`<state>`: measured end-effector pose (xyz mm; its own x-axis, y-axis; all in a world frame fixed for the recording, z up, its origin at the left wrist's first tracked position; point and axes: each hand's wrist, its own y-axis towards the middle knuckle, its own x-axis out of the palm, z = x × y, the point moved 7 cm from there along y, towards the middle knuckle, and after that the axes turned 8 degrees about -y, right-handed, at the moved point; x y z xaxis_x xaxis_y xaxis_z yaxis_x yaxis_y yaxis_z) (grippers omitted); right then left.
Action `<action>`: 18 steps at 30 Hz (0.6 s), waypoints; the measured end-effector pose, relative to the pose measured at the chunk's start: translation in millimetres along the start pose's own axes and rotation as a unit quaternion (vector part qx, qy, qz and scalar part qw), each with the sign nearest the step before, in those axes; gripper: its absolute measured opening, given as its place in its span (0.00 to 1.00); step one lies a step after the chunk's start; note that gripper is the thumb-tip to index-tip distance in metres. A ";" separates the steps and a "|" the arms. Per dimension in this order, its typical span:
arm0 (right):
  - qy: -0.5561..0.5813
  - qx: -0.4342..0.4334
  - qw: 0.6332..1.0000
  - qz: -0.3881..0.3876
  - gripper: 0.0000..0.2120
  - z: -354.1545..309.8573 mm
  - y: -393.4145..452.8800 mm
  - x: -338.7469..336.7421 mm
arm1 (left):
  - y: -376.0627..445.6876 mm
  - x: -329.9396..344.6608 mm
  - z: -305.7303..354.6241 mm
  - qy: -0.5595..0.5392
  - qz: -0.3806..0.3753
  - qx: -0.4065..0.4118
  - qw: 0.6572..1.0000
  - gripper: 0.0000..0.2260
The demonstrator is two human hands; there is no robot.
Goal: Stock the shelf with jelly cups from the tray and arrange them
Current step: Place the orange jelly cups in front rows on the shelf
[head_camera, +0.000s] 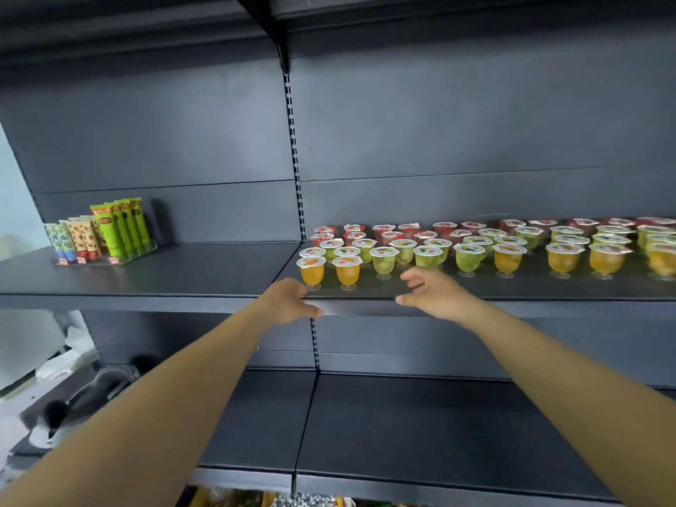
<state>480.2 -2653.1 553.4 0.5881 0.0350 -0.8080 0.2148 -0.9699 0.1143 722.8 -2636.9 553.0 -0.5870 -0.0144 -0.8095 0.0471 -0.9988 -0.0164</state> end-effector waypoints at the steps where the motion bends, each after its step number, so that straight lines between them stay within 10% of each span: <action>1: -0.052 -0.007 0.999 -0.011 0.27 3.1 -15.4 -6.6 | -12.7 3.6 7.0 0.033 -0.014 0.006 0.999 0.15; 4: -0.199 -0.010 0.979 -0.045 0.31 18.3 -70.2 -22.1 | -57.1 23.0 30.4 0.125 -0.035 0.036 0.991 0.32; 18: -0.316 0.085 0.933 -0.153 0.36 151.3 -299.3 -7.6 | -224.9 220.1 83.8 0.166 -0.156 0.107 0.968 0.32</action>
<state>293.4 -2399.5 437.8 -0.0682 0.2202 -0.9731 0.1398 -0.9636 -0.2278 515.3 -2419.5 427.7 -0.2519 0.2706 -0.9292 -0.2805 -0.9393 -0.1975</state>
